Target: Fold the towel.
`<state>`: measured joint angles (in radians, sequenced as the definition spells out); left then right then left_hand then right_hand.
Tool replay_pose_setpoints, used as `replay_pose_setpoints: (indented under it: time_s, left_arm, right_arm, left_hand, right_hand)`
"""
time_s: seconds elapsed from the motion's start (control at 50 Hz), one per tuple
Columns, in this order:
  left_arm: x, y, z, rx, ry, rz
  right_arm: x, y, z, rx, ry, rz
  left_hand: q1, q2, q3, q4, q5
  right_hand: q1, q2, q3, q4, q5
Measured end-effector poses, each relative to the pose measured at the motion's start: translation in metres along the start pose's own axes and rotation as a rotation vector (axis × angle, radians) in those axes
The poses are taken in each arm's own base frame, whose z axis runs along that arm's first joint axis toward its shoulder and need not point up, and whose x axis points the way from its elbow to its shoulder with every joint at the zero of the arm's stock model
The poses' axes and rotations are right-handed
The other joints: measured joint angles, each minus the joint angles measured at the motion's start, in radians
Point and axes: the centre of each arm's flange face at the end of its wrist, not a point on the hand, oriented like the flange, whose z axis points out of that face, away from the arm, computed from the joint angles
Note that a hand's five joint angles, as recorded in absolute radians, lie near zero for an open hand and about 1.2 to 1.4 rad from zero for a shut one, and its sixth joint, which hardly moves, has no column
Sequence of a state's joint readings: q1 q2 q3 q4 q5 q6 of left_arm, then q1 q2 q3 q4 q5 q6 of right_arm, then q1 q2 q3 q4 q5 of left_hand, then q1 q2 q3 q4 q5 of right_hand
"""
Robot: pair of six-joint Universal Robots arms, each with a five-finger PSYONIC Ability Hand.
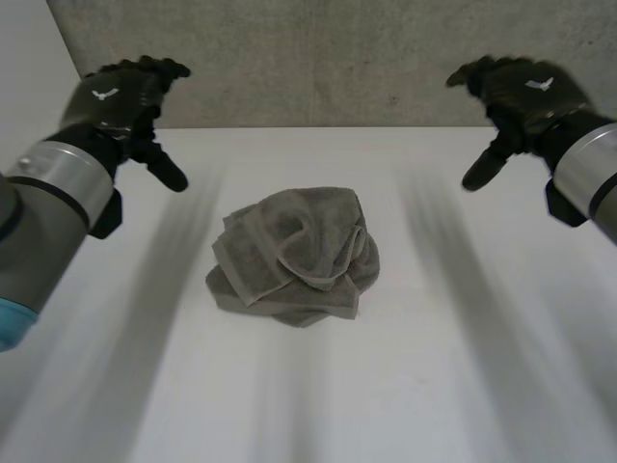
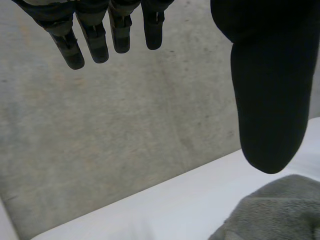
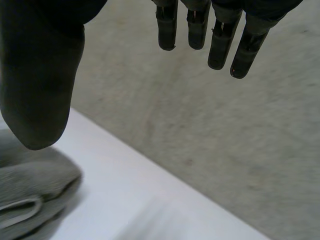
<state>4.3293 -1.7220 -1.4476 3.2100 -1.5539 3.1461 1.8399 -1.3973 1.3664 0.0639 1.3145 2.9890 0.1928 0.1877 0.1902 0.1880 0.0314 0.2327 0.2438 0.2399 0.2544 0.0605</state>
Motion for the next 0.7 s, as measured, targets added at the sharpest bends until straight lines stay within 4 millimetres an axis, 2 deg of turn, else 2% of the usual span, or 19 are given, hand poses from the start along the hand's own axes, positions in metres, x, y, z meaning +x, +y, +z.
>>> replay_pose_setpoints:
  time_s: [0.08, 0.16, 0.28, 0.32, 0.38, 0.42, 0.48, 0.56, 0.62, 0.7]
  left_arm:
    - [0.019, 0.02, 0.009, -0.011, 0.098, 0.003]
    - [0.058, 0.067, 0.023, -0.07, 0.282, 0.042]
    - [0.086, 0.124, 0.032, -0.144, 0.397, 0.21]
    - [0.094, 0.147, 0.034, -0.163, 0.432, 0.317]
    - [0.102, 0.167, 0.035, -0.171, 0.466, 0.429]
    - [0.108, 0.178, 0.036, -0.163, 0.486, 0.502]
    - [0.113, 0.182, 0.039, -0.136, 0.495, 0.558]
    - [0.117, 0.175, 0.043, -0.077, 0.469, 0.588]
    - [0.117, 0.153, 0.044, -0.011, 0.415, 0.592]
    - [0.112, 0.108, 0.038, 0.089, 0.333, 0.582]
  right_arm:
    - [-0.006, 0.016, 0.007, -0.041, -0.057, 0.011]
    - [-0.01, 0.036, 0.014, -0.093, -0.093, 0.022]
    - [-0.009, 0.045, 0.016, -0.117, -0.094, 0.019]
    - [-0.008, 0.046, 0.016, -0.121, -0.091, 0.018]
    - [-0.008, 0.047, 0.016, -0.124, -0.09, 0.018]
    - [-0.008, 0.049, 0.016, -0.128, -0.091, 0.018]
    - [-0.009, 0.053, 0.016, -0.139, -0.094, 0.018]
    - [-0.012, 0.064, 0.018, -0.171, -0.1, 0.014]
    - [-0.013, 0.075, 0.02, -0.201, -0.105, 0.013]
    - [-0.019, 0.092, 0.023, -0.247, -0.122, 0.038]
  left_hand:
    - [0.0, 0.001, 0.0, 0.001, 0.0]
    - [0.004, 0.012, 0.01, 0.01, 0.0]
    - [0.046, 0.051, 0.048, 0.046, 0.026]
    - [0.107, 0.112, 0.11, 0.112, 0.095]
    - [0.254, 0.251, 0.248, 0.25, 0.235]
    - [0.528, 0.536, 0.532, 0.536, 0.486]
    - [0.85, 0.862, 0.847, 0.853, 0.831]
    - [0.954, 0.988, 0.981, 0.988, 0.948]
    - [0.973, 1.013, 1.006, 1.016, 0.971]
    - [0.979, 1.022, 1.016, 1.025, 0.976]
  right_hand:
    - [0.0, 0.0, 0.0, 0.0, 0.0]
    - [0.0, 0.0, 0.0, 0.0, 0.0]
    - [0.0, 0.0, 0.0, 0.0, 0.0]
    - [0.0, 0.0, 0.0, 0.0, 0.0]
    - [0.0, 0.0, 0.0, 0.0, 0.0]
    - [0.0, 0.0, 0.0, 0.0, 0.0]
    - [0.0, 0.0, 0.0, 0.0, 0.0]
    - [0.0, 0.0, 0.0, 0.0, 0.0]
    - [0.0, 0.0, 0.0, 0.0, 0.0]
    - [0.0, 0.0, 0.0, 0.0, 0.0]
